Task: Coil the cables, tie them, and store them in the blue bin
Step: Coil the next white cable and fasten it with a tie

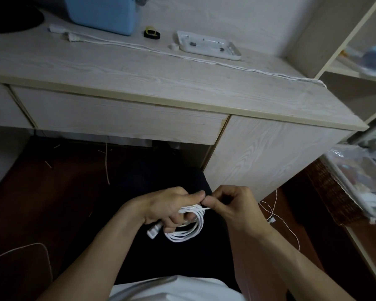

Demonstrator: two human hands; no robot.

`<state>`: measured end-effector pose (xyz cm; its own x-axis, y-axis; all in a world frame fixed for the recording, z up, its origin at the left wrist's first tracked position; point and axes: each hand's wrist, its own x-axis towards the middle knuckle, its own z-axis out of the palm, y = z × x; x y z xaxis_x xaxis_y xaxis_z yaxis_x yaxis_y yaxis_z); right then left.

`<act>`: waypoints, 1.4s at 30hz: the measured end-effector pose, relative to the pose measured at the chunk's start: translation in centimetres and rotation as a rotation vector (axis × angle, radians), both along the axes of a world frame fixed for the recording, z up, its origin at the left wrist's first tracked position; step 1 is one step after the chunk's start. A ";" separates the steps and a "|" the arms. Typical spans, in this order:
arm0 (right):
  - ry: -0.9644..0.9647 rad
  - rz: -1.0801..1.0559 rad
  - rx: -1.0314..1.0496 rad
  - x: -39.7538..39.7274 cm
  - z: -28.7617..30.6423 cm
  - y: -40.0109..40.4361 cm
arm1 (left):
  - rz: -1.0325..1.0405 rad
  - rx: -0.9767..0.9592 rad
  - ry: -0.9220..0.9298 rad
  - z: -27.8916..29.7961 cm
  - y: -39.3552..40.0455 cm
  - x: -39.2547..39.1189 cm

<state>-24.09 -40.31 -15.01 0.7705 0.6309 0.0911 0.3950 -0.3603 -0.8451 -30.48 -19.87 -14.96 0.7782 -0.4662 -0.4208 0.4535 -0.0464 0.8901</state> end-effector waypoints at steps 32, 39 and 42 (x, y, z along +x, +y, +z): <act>-0.102 0.420 -0.405 -2.6 -1.1 1.3 | 1.069 -0.580 -0.205 -2.4 -1.7 2.4; -0.139 0.173 -0.278 -1.8 -0.3 1.0 | 0.713 0.156 -0.524 -2.9 -1.6 1.4; -0.220 0.075 -0.192 -1.5 0.0 0.8 | 0.562 0.327 -0.461 -2.4 -1.8 1.0</act>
<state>-25.57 -39.52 -15.05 0.6959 0.7074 0.1238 0.5925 -0.4681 -0.6557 -29.43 -21.67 -17.34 0.9892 0.1393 -0.0464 0.0755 -0.2117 0.9744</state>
